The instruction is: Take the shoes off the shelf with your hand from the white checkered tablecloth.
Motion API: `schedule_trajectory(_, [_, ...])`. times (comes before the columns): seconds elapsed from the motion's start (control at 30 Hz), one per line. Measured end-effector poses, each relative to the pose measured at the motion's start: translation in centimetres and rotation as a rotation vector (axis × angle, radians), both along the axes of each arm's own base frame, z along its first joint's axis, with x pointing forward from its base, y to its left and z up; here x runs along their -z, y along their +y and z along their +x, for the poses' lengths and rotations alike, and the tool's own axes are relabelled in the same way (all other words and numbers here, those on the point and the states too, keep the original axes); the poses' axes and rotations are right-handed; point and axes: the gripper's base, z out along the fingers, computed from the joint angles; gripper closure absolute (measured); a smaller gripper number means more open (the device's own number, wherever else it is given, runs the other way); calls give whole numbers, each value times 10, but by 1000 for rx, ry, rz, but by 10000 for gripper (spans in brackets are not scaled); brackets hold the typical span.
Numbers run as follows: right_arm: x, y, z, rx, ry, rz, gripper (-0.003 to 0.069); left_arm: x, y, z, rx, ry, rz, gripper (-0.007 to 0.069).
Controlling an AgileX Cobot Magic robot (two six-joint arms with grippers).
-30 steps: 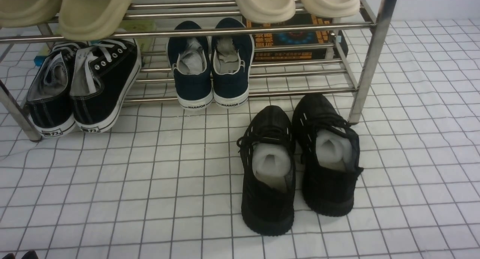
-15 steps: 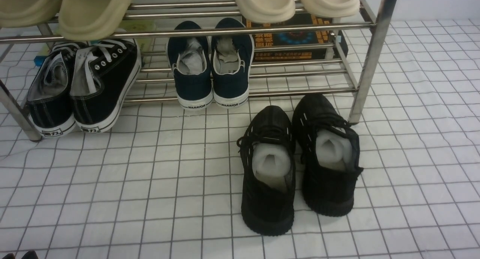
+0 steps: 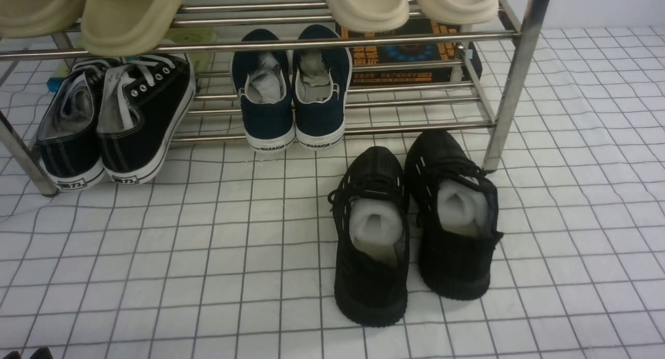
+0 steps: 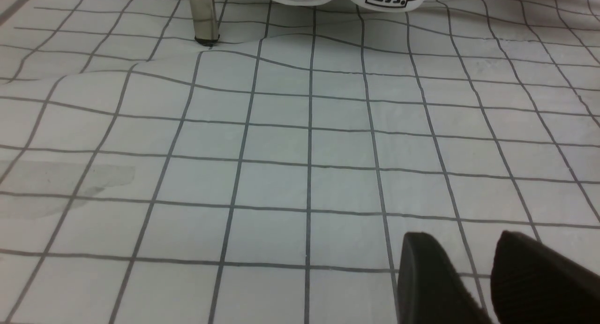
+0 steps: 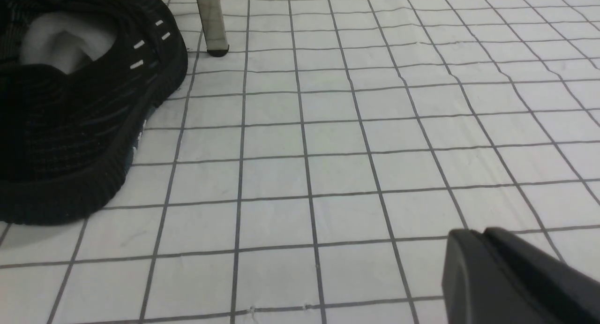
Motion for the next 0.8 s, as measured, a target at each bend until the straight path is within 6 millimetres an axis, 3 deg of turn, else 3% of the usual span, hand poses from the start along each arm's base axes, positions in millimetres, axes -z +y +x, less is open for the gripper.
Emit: schedule_trajectory(0.8, [0,0,0,0,0,0,583,0,0,0,0,0,0,384])
